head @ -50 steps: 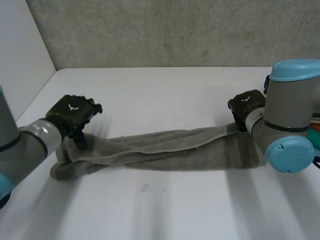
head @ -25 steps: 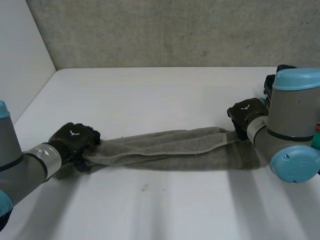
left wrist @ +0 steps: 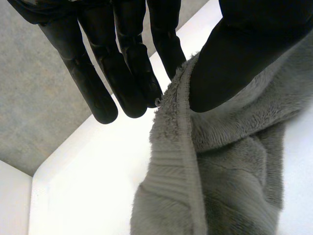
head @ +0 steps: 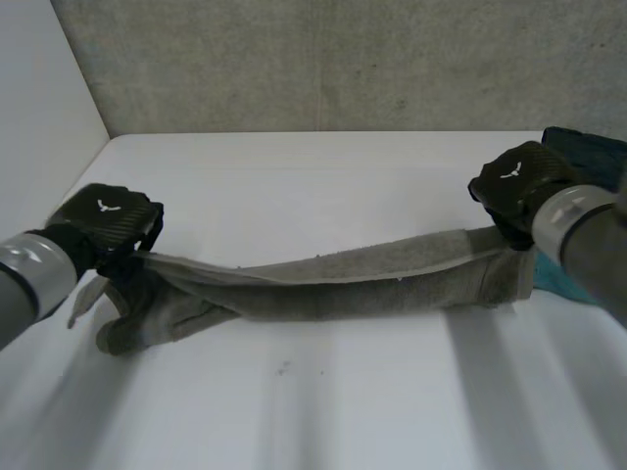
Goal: Fold the laundry.
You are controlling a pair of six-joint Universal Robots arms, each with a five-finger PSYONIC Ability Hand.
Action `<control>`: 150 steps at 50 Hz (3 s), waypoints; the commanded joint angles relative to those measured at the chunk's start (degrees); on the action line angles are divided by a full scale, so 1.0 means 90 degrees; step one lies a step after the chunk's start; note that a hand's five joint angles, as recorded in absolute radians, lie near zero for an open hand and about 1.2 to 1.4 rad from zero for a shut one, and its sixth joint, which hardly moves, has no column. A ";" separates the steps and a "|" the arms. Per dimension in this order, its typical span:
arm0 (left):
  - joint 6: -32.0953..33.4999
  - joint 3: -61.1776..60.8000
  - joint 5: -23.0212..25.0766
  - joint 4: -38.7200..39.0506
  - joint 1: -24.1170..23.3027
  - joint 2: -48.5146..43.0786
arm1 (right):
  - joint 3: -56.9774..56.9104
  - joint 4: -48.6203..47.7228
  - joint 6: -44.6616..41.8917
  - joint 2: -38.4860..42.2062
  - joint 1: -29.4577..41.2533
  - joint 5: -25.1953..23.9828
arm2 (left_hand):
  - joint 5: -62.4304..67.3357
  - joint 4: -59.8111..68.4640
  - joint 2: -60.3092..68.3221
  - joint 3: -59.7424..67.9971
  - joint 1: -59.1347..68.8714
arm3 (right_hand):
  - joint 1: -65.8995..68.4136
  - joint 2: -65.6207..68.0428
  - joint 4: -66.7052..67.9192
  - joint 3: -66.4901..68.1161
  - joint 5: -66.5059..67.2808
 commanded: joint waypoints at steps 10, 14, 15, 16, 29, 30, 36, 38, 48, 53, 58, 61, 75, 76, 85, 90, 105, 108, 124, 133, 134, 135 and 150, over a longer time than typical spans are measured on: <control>0.1413 0.0207 -0.0190 -0.0932 0.0370 -0.1283 | 0.0035 0.0808 -0.0740 0.0909 0.0101 -0.0072 | 0.1559 0.1263 0.1310 0.1340 0.1680 | 0.2762 0.1464 0.1328 0.1390 0.1552; 0.1316 0.1113 -0.0619 -0.0570 0.0166 -0.2123 | -0.0609 0.0750 -0.0662 0.1534 0.0111 0.0035 | 0.1559 0.1263 0.1310 0.1340 0.1680 | 0.2762 0.1464 0.1328 0.1390 0.1552; 0.1316 0.1359 -0.0747 -0.0501 0.0097 -0.2272 | -0.0813 0.0750 -0.0613 0.1661 0.0111 0.0074 | 0.1559 0.1263 0.1310 0.1340 0.1680 | 0.2762 0.1464 0.1328 0.1390 0.1552; 0.1316 0.1633 -0.0883 -0.0433 0.0009 -0.2408 | -0.1038 0.0740 -0.0565 0.1797 0.0111 0.0123 | 0.1559 0.1263 0.1310 0.1340 0.1680 | 0.2762 0.1464 0.1328 0.1390 0.1552; 0.0233 0.5346 -0.1881 0.2808 -0.0510 -0.2470 | -0.5913 -0.1914 0.0861 0.2668 0.0179 0.0573 | 0.1559 0.1263 0.1310 0.1340 0.1680 | 0.2762 0.1464 0.1328 0.1390 0.1552; 0.0125 0.5327 -0.1871 0.2946 -0.0490 -0.2323 | -0.5807 -0.2361 0.0929 0.2542 0.0199 0.0592 | 0.1559 0.1263 0.1310 0.1340 0.1680 | 0.2762 0.1464 0.1328 0.1390 0.1552; -0.0286 0.4605 -0.1803 0.3054 -0.0470 -0.1775 | -0.4850 -0.2834 0.0940 0.2014 0.0248 0.0495 | 0.1559 0.1263 0.1310 0.1340 0.1680 | 0.2762 0.1464 0.1328 0.1390 0.1552; -0.0286 0.4313 -0.1803 0.3064 -0.0470 -0.1736 | -0.4383 -0.2844 0.0950 0.1907 0.0248 0.0465 | 0.1559 0.1263 0.1310 0.1340 0.1680 | 0.2762 0.1464 0.1328 0.1390 0.1552; -0.0306 0.2028 -0.1744 0.3084 -0.0314 -0.1531 | -0.2653 -0.2805 0.0979 0.1877 0.0248 0.0202 | 0.1559 0.1263 0.1310 0.1340 0.1680 | 0.2762 0.1464 0.1328 0.1390 0.1552; -0.0306 0.1275 -0.1569 0.3123 -0.0275 -0.1823 | -0.1813 -0.2834 0.0930 0.2179 0.0257 -0.0101 | 0.1559 0.1263 0.1310 0.1340 0.1680 | 0.2762 0.1464 0.1328 0.1390 0.1552; -0.0267 0.0865 -0.1383 0.3035 -0.0362 -0.2740 | -0.1363 -0.2630 0.0930 0.2804 0.0355 -0.0111 | 0.1559 0.1263 0.1310 0.1340 0.1680 | 0.2762 0.1464 0.1328 0.1390 0.1552; -0.0208 0.0698 -0.1392 0.2977 -0.0353 -0.2976 | -0.1158 -0.2280 0.0940 0.2970 0.0365 -0.0101 | 0.1559 0.1263 0.1310 0.1340 0.1680 | 0.2762 0.1464 0.1328 0.1390 0.1552; 0.0066 -0.0337 -0.1392 0.3083 -0.0021 -0.2634 | 0.0492 -0.1574 0.1028 0.2063 0.0296 -0.0179 | -0.4156 -0.4452 -0.4405 -0.4375 -0.4035 | 0.2762 0.1464 0.1328 0.1390 0.1552; 0.0066 -0.0337 -0.1402 0.3142 -0.0002 -0.2634 | 0.0628 -0.1604 0.1028 0.1975 0.0296 -0.0179 | -0.4232 -0.4527 -0.4481 -0.4451 -0.4111 | 0.2762 0.1464 0.1328 0.1390 0.1552; 0.0066 -0.0357 -0.1441 0.3435 0.0438 -0.2664 | 0.1108 -0.2053 0.1271 0.1740 0.0023 -0.0179 | -0.4980 -0.5276 -0.5229 -0.5199 -0.4859 | 0.2762 0.1464 0.1328 0.1390 0.1552; 0.0056 -0.0406 -0.1412 0.3426 0.0565 -0.2664 | 0.1157 -0.2199 0.1594 0.1662 -0.0084 -0.0228 | -0.4980 -0.5276 -0.5229 -0.5199 -0.4859 | 0.2762 0.1464 0.1328 0.1390 0.1552; 0.0027 -0.0786 -0.0837 0.3231 0.0887 -0.2303 | 0.1157 -0.2258 0.1662 0.1662 -0.0104 -0.0433 | -0.4961 -0.5257 -0.5210 -0.5180 -0.4840 | 0.2762 0.1464 0.1328 0.1390 0.1552; -0.0022 -0.0835 -0.0446 0.3016 0.1004 -0.2273 | 0.1157 -0.2258 0.1662 0.1662 -0.0114 -0.0511 | -0.4980 -0.5276 -0.5229 -0.5199 -0.4859 | 0.2762 0.1464 0.1328 0.1390 0.1552; 0.0007 -0.0279 -0.0211 0.2908 0.1034 -0.2995 | 0.1196 -0.2258 0.1672 0.1662 -0.0114 -0.0550 | -0.4793 -0.5089 -0.5042 -0.5012 -0.4673 | 0.2762 0.1464 0.1328 0.1390 0.1552; 0.0056 0.0082 -0.0221 0.2908 0.1053 -0.3191 | 0.1216 -0.2258 0.1672 0.1662 -0.0104 -0.0540 | -0.2872 -0.3168 -0.3121 -0.3091 -0.2751 | 0.2762 0.1464 0.1328 0.1390 0.1552; 0.0046 0.0141 -0.0221 0.2908 0.1053 -0.3230 | 0.1216 -0.2258 0.1672 0.1662 -0.0104 -0.0540 | -0.1887 -0.2183 -0.2136 -0.2106 -0.1767 | 0.2762 0.1464 0.1328 0.1390 0.1552; 0.0046 0.0161 -0.0221 0.2908 0.1053 -0.3250 | 0.1216 -0.2258 0.1672 0.1662 -0.0104 -0.0540 | -0.1211 -0.1507 -0.1460 -0.1430 -0.1091 | 0.2762 0.1464 0.1328 0.1390 0.1552; 0.0250 -0.0394 -0.0523 0.2295 0.1131 -0.1876 | 0.1050 -0.1625 0.1400 0.1623 -0.0114 -0.0550 | 0.1559 0.1263 0.1310 0.1340 0.1680 | 0.2762 0.1464 0.1328 0.1390 0.1552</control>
